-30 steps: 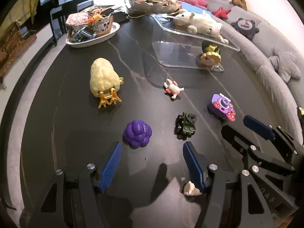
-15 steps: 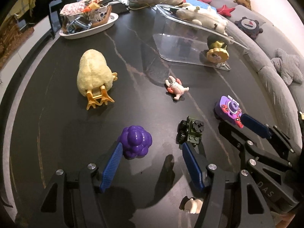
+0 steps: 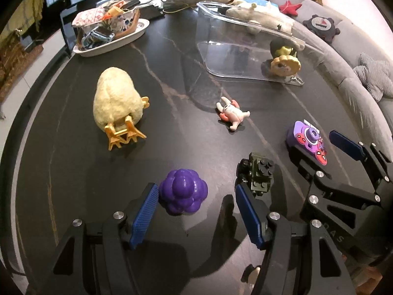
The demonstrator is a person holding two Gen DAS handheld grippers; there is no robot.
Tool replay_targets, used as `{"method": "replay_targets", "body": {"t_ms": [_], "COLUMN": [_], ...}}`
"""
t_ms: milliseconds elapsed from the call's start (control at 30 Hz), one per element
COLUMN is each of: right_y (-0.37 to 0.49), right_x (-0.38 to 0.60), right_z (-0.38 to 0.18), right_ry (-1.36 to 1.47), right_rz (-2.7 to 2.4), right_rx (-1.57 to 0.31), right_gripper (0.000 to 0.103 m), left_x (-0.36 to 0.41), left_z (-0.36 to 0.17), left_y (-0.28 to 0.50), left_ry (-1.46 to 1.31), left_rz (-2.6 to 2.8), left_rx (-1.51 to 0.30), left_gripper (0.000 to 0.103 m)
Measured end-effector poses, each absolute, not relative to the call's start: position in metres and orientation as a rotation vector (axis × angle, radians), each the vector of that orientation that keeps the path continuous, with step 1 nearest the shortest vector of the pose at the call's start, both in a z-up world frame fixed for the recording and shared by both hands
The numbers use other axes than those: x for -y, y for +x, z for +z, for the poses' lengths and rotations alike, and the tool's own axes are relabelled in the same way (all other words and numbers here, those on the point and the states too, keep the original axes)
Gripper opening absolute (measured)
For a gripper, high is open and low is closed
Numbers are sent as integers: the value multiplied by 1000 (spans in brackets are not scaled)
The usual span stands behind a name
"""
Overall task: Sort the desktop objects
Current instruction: 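Move the left tool to the purple knobbly ball while the right tool approaches the purple Spider-Man toy, then close the left tool on the purple ball while the right tool grasps the Spider-Man toy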
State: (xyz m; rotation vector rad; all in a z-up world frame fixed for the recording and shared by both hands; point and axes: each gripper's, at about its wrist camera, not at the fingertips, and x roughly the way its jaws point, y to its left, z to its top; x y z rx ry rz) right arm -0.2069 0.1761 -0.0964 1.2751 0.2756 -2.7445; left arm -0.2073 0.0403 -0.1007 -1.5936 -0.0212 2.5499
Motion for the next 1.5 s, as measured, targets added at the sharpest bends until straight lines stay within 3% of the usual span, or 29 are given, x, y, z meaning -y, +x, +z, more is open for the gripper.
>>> {"method": "replay_targets", "body": {"t_ms": [600, 667, 733, 867, 1033, 1233, 1500], "right_y": [-226, -227, -227, -226, -213, -195, -188], "right_x": [-194, -196, -199, -203, -195, -178, -177], "right_z": [-115, -115, -115, -113, -102, -90, -85], "right_ry": [1400, 1404, 1403, 1410, 1338, 1238, 1213], "right_rz": [-2739, -2729, -2730, -2741, -2742, -2755, -2760], "right_rx": [-150, -108, -79, -53, -84, -184, -138], "right_gripper": [70, 68, 55, 53, 53, 53, 52], "left_x": [-46, -47, -47, -47, -45, -41, -35], "left_z": [-107, -108, -108, -108, -104, -100, -84], "left_y": [-213, -213, -213, -213, -212, -209, -200], "left_ry": [-1567, -1568, -1569, -1569, -1577, -1576, -1530], "left_rz": [2603, 2608, 2612, 2611, 2590, 2569, 2557], "left_rx": [-66, -77, -83, -80, -80, -38, 11], "left_gripper": [61, 61, 61, 61, 38, 38, 38]}}
